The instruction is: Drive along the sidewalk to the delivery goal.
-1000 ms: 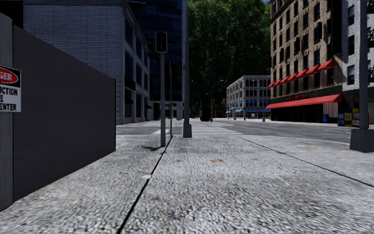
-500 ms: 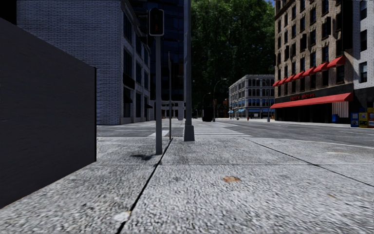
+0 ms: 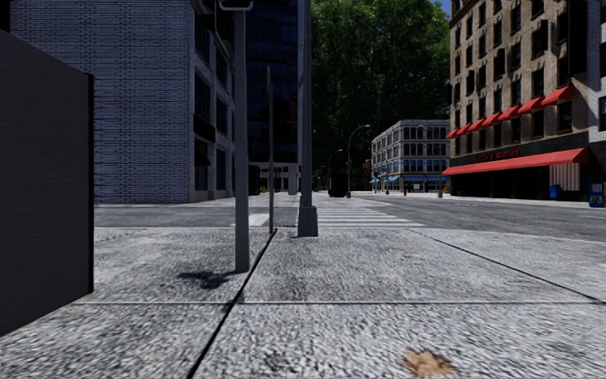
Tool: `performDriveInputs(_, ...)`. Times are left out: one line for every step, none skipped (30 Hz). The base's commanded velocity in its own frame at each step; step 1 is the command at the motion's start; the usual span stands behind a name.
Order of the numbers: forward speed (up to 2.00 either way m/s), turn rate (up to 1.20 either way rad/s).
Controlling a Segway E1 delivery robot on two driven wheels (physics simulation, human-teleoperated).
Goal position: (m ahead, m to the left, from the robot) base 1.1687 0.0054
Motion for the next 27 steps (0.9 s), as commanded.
performDriveInputs(2.0,0.0)
performDriveInputs(2.0,0.0)
performDriveInputs(2.0,0.0)
performDriveInputs(2.0,0.0)
performDriveInputs(2.0,0.0)
performDriveInputs(0.86,0.0)
performDriveInputs(0.86,0.0)
performDriveInputs(0.13,0.0)
performDriveInputs(0.0,0.0)
performDriveInputs(0.0,0.0)
performDriveInputs(0.0,0.0)
performDriveInputs(0.0,0.0)
performDriveInputs(0.0,0.0)
performDriveInputs(0.0,0.0)
performDriveInputs(0.0,0.0)
performDriveInputs(0.0,0.0)
performDriveInputs(0.0,0.0)
performDriveInputs(0.0,0.0)
performDriveInputs(0.0,0.0)
performDriveInputs(0.0,0.0)
performDriveInputs(0.0,0.0)
performDriveInputs(0.0,0.0)
performDriveInputs(0.0,0.0)
performDriveInputs(0.0,0.0)
performDriveInputs(0.0,0.0)
performDriveInputs(0.0,0.0)
performDriveInputs(0.0,0.0)
